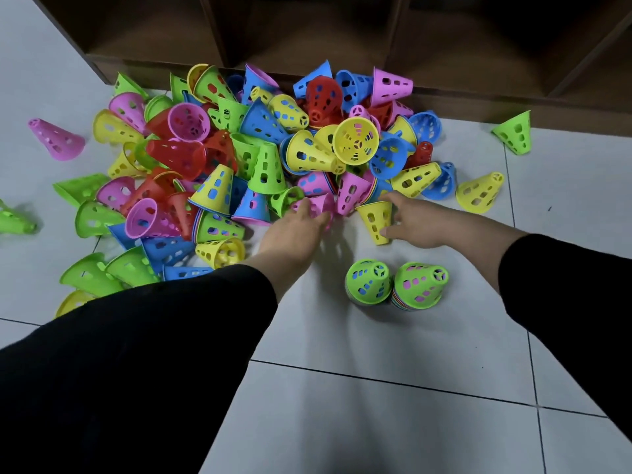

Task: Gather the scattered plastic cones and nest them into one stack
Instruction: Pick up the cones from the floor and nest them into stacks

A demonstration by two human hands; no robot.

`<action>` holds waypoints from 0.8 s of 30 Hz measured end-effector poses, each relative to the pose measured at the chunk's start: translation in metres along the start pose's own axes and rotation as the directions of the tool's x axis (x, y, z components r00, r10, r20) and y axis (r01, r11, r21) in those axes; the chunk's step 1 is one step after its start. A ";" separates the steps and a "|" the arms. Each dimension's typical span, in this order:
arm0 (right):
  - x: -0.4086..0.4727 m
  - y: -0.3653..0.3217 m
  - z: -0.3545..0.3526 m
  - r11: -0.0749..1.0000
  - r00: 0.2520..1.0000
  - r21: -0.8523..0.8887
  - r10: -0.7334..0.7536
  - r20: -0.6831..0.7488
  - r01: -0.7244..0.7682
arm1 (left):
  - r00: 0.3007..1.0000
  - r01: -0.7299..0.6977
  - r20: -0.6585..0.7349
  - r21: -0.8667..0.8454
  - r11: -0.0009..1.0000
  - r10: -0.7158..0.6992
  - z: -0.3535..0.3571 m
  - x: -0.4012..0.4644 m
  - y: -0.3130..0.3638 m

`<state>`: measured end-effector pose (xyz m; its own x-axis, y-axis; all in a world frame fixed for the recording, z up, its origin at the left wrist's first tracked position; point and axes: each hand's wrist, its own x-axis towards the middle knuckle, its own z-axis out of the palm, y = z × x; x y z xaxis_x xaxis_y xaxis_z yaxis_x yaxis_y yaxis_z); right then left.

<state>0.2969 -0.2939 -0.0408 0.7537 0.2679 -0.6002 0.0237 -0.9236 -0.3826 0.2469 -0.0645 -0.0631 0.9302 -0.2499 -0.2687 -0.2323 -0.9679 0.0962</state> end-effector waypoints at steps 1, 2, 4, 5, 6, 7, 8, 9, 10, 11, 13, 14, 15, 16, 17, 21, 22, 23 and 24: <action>0.004 0.000 0.002 1.000 1.000 0.013 0.001 -0.005 -0.001 | 1.000 -0.012 0.000 0.024 1.000 0.012 0.000 0.002 0.000; 0.006 0.000 0.005 1.000 1.000 0.022 0.010 -0.015 -0.010 | 1.000 -0.028 -0.004 0.051 0.998 0.028 0.000 0.003 -0.001; 0.008 0.002 0.011 0.999 0.997 0.027 0.042 -0.059 -0.040 | 0.997 -0.061 -0.032 0.117 0.991 0.065 0.001 0.004 -0.007; 0.008 0.003 0.013 0.998 0.995 0.028 0.057 -0.083 -0.055 | 0.995 -0.081 -0.051 0.143 0.986 0.089 0.001 0.003 -0.010; 0.008 0.004 0.015 0.997 0.992 0.036 0.070 -0.109 -0.067 | 0.991 -0.107 -0.059 0.154 0.982 0.118 0.001 0.001 -0.013; 0.008 0.006 0.016 0.995 0.987 0.060 0.084 -0.138 -0.076 | 0.988 -0.135 -0.054 0.140 0.981 0.143 0.001 -0.001 -0.016; 0.007 0.008 0.016 0.992 0.981 0.097 0.099 -0.167 -0.084 | 0.987 -0.153 -0.034 0.111 0.982 0.158 0.001 -0.003 -0.019; 0.006 0.011 0.016 0.986 0.975 0.141 0.116 -0.190 -0.089 | 0.987 -0.162 -0.009 0.083 0.983 0.163 0.000 -0.006 -0.020; 0.004 0.013 0.016 0.978 0.969 0.187 0.127 -0.210 -0.088 | 0.986 -0.165 0.017 0.073 0.983 0.165 -0.001 -0.008 -0.020; 0.001 0.015 0.015 0.969 0.964 0.232 0.136 -0.227 -0.082 | 0.986 -0.163 0.042 0.086 0.983 0.160 -0.002 -0.010 -0.019; -0.006 0.016 0.014 0.950 0.952 0.309 0.143 -0.269 -0.055 | 0.985 -0.160 0.086 0.122 0.980 0.150 -0.004 -0.014 -0.016; -0.011 0.018 0.013 0.938 0.944 0.345 0.147 -0.297 -0.037 | 0.984 -0.162 0.100 0.132 0.978 0.149 -0.006 -0.015 -0.013; -0.016 0.019 0.011 0.925 0.934 0.378 0.150 -0.326 -0.017 | 0.982 -0.171 0.104 0.141 0.975 0.157 -0.009 -0.016 -0.012; -0.020 0.021 0.009 0.918 0.923 0.398 0.147 -0.356 0.007 | 0.980 -0.186 0.101 0.157 0.970 0.171 -0.012 -0.017 -0.012; -0.024 0.023 0.006 0.915 0.913 0.402 0.138 -0.383 0.030 | 0.977 -0.206 0.093 0.176 0.963 0.192 -0.014 -0.017 -0.013; -0.044 0.029 -0.003 0.874 0.884 0.459 0.082 -0.461 0.158 | 0.971 -0.237 0.040 0.108 0.965 0.234 -0.017 -0.019 -0.018; -0.050 0.030 -0.005 0.855 0.870 0.484 0.086 -0.485 0.186 | 0.967 -0.252 -0.008 0.066 0.965 0.253 -0.017 -0.020 -0.017; -0.056 0.031 -0.008 0.834 0.858 0.509 0.091 -0.506 0.212 | 0.960 -0.268 -0.077 0.023 0.963 0.269 -0.016 -0.024 -0.016; -0.063 0.031 -0.010 0.803 0.853 0.548 0.103 -0.512 0.233 | 0.954 -0.269 -0.149 -0.035 0.963 0.261 -0.015 -0.028 -0.014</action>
<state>0.2570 -0.3426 -0.0077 0.9816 -0.0068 -0.1910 -0.1656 -0.5296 -0.8320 0.2284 -0.0434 -0.0422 0.8689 -0.4871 -0.0881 -0.4640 -0.8634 0.1980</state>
